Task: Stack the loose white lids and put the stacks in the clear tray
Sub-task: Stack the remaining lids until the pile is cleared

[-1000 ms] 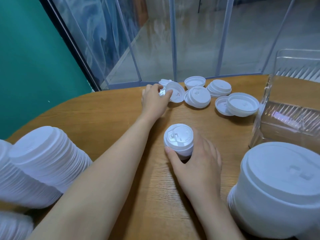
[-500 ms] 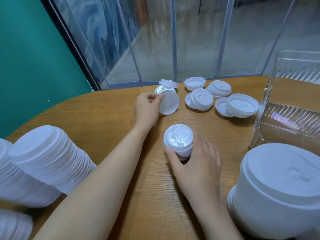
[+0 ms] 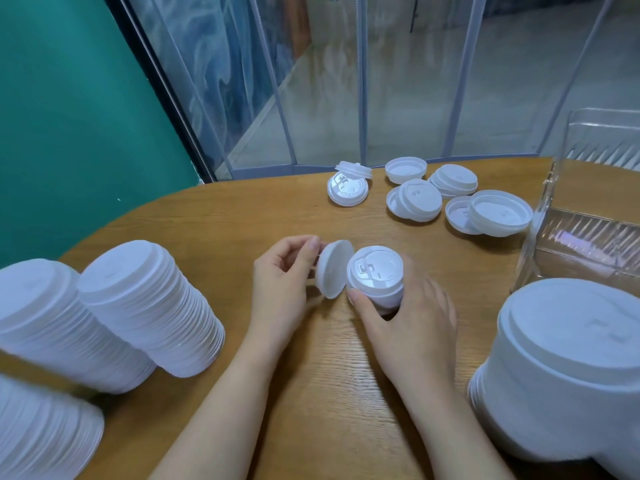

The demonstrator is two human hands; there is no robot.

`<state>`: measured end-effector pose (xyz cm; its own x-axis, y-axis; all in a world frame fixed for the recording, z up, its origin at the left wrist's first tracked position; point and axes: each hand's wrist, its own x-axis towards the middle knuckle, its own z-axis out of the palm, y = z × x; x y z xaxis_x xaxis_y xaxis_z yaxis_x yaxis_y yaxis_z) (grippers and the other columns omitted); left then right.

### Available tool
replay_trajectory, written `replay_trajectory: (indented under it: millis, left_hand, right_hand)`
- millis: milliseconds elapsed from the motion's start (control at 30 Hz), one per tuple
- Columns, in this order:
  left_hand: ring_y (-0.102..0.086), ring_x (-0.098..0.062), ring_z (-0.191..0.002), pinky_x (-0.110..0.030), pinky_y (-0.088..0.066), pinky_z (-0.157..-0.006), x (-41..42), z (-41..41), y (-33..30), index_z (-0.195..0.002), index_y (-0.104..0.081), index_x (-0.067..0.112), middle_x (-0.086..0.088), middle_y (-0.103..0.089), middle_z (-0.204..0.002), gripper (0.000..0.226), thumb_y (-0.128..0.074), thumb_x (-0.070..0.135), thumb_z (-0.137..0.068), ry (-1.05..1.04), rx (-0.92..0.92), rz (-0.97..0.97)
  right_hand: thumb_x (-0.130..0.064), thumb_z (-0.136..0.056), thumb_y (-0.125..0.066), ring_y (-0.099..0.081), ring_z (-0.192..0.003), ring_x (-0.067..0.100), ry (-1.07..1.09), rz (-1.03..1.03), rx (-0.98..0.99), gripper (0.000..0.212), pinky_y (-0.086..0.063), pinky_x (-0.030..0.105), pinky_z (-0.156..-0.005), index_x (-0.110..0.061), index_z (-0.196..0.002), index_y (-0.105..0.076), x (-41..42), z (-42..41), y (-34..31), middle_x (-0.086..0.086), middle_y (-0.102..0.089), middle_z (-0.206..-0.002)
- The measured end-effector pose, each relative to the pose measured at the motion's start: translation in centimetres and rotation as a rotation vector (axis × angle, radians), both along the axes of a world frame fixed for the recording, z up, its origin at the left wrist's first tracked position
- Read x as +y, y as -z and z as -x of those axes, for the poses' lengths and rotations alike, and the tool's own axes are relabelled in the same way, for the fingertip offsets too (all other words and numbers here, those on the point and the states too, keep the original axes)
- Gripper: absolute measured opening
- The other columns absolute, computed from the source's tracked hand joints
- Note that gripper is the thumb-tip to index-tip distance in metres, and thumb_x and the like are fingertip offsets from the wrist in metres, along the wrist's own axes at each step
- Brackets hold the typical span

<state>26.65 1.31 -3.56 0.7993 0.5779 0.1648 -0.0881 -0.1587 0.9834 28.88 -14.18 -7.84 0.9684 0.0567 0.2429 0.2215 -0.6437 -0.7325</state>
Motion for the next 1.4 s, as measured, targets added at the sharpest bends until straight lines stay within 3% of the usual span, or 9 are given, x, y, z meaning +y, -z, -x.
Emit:
replay_trajectory:
  millis: [167, 367, 533, 667, 800, 900, 1033, 1300, 1400]
  left_hand:
    - [-0.07, -0.016, -0.085, -0.031, -0.056, -0.079, -0.4, 0.2, 1.7, -0.11, -0.076, 0.014, -0.003, -0.078, -0.1, 0.015, -0.065, 0.017, -0.101, 0.213, 0.103, -0.109]
    - [-0.07, -0.016, -0.109, -0.03, -0.055, -0.094, -0.2, 0.2, 2.0, -0.126, -0.071, 0.021, -0.001, -0.073, -0.117, 0.024, -0.063, 0.02, -0.102, 0.368, 0.111, -0.182]
    - [-0.064, 0.004, -0.071, -0.014, -0.047, -0.061, -0.2, 0.0, 1.3, -0.123, -0.064, 0.018, 0.001, -0.075, -0.11, 0.019, -0.054, 0.017, -0.107, 0.438, 0.138, -0.112]
    - [-0.06, 0.005, -0.062, -0.011, -0.046, -0.056, -0.1, -0.2, 1.2, -0.122, -0.06, 0.016, -0.004, -0.072, -0.111, 0.017, -0.051, 0.018, -0.108, 0.468, 0.134, -0.075]
    - [-0.069, -0.003, -0.093, -0.017, -0.052, -0.08, -0.3, -0.5, 1.3, -0.12, -0.064, 0.017, 0.003, -0.07, -0.114, 0.022, -0.068, 0.015, -0.098, 0.438, 0.079, -0.027]
    - [-0.07, -0.01, -0.1, -0.024, -0.055, -0.086, -0.6, -0.7, 1.3, -0.124, -0.064, 0.023, 0.002, -0.066, -0.121, 0.048, -0.084, 0.016, -0.08, 0.412, 0.044, 0.032]
    - [-0.069, -0.013, -0.113, -0.03, -0.055, -0.096, -0.7, -0.8, 1.5, -0.13, -0.064, 0.023, 0.005, -0.07, -0.124, 0.067, -0.089, 0.017, -0.069, 0.424, 0.042, 0.017]
    - [-0.068, -0.011, -0.103, -0.024, -0.052, -0.089, -0.9, -0.8, 1.3, -0.125, -0.07, 0.024, 0.007, -0.067, -0.133, 0.049, -0.082, 0.021, -0.078, 0.449, 0.03, 0.003]
    - [-0.066, -0.011, -0.114, -0.03, -0.053, -0.099, -0.9, -1.0, 1.3, -0.121, -0.071, 0.03, 0.014, -0.066, -0.133, 0.04, -0.078, 0.024, -0.082, 0.449, 0.023, -0.026]
  right_hand:
    - [-0.066, -0.08, -0.067, -0.054, -0.124, 0.021, 0.0, -0.001, 0.0, 0.076, -0.037, 0.045, -0.113, -0.026, -0.143, -0.051, -0.1, 0.2, -0.1, -0.007, -0.066, -0.122]
    - [-0.068, -0.081, -0.067, -0.055, -0.125, 0.021, -0.001, -0.022, -0.006, 0.077, -0.038, 0.045, -0.112, -0.026, -0.144, -0.05, 0.0, 0.2, -0.3, -0.006, -0.067, -0.123]
    - [-0.067, -0.08, -0.069, -0.055, -0.122, 0.02, -0.005, -0.032, 0.003, 0.077, -0.038, 0.045, -0.111, -0.027, -0.143, -0.051, -0.2, 0.2, -0.3, -0.008, -0.067, -0.12]
    - [-0.067, -0.079, -0.069, -0.055, -0.123, 0.018, -0.011, -0.037, 0.004, 0.076, -0.037, 0.044, -0.112, -0.029, -0.143, -0.051, -0.2, 0.2, -0.3, -0.009, -0.067, -0.12]
    - [-0.069, -0.08, -0.069, -0.056, -0.123, 0.018, -0.016, -0.034, 0.003, 0.075, -0.038, 0.046, -0.111, -0.03, -0.142, -0.052, -0.2, 0.1, -0.4, -0.01, -0.067, -0.119]
    - [-0.075, -0.08, -0.064, -0.055, -0.125, 0.017, -0.02, -0.025, 0.016, 0.08, -0.036, 0.045, -0.113, -0.029, -0.144, -0.05, -0.1, 0.0, -0.3, -0.011, -0.067, -0.122]
    - [-0.063, -0.082, -0.071, -0.053, -0.13, 0.023, 0.003, -0.023, 0.011, 0.083, -0.031, 0.042, -0.114, -0.023, -0.151, -0.047, -0.2, 0.0, -0.1, -0.001, -0.066, -0.13]
    - [-0.071, -0.079, -0.068, -0.052, -0.133, 0.021, -0.011, -0.019, 0.03, 0.09, -0.033, 0.046, -0.116, -0.024, -0.152, -0.045, -0.3, -0.1, -0.1, -0.002, -0.065, -0.134]
    - [-0.081, -0.076, -0.062, -0.055, -0.128, 0.017, -0.013, -0.008, 0.035, 0.085, -0.037, 0.048, -0.112, -0.03, -0.144, -0.05, -0.3, -0.3, 0.2, -0.01, -0.067, -0.127]
